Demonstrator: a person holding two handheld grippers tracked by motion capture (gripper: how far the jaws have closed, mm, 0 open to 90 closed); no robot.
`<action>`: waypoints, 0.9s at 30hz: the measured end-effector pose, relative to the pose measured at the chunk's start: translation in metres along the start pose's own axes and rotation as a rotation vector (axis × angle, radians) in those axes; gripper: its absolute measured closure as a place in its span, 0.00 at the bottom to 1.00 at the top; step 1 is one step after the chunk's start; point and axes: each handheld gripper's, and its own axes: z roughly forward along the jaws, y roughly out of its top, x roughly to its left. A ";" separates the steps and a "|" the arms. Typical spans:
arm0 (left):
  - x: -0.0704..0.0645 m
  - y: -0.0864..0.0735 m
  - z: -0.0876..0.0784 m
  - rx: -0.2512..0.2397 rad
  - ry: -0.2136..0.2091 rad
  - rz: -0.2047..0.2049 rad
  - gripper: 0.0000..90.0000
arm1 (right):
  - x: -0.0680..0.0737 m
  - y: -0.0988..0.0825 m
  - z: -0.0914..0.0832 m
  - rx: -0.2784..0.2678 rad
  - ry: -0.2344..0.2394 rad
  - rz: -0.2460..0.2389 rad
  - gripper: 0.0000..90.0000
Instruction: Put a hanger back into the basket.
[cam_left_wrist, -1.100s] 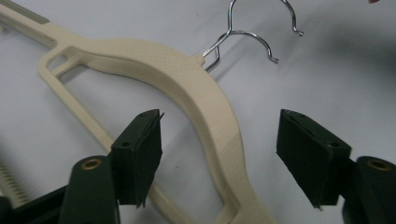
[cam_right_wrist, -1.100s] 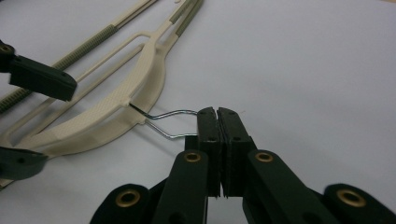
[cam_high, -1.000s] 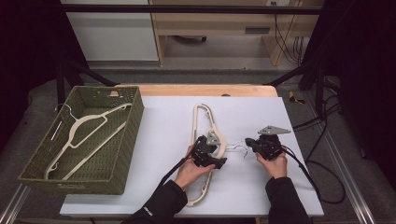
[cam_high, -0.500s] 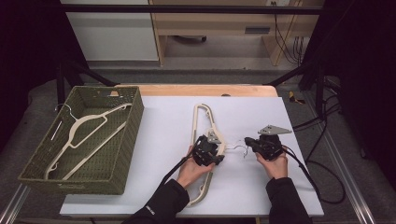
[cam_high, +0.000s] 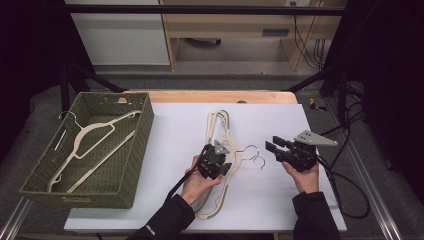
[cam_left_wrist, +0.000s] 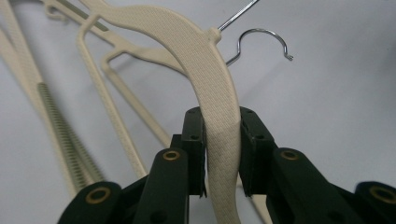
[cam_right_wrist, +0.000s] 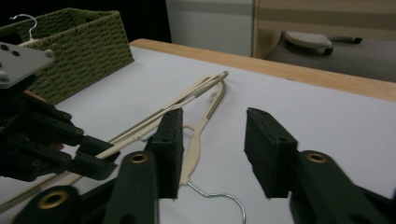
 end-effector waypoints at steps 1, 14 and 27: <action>0.002 -0.001 -0.004 -0.004 0.001 -0.001 0.83 | 0.000 0.001 -0.003 -0.015 -0.006 0.010 0.59; 0.033 -0.015 -0.057 -0.056 0.070 -0.048 0.87 | -0.001 -0.002 -0.008 -0.026 -0.024 0.001 0.18; 0.061 -0.024 -0.083 -0.087 0.178 -0.144 0.92 | -0.004 -0.005 -0.009 -0.021 -0.007 0.010 0.11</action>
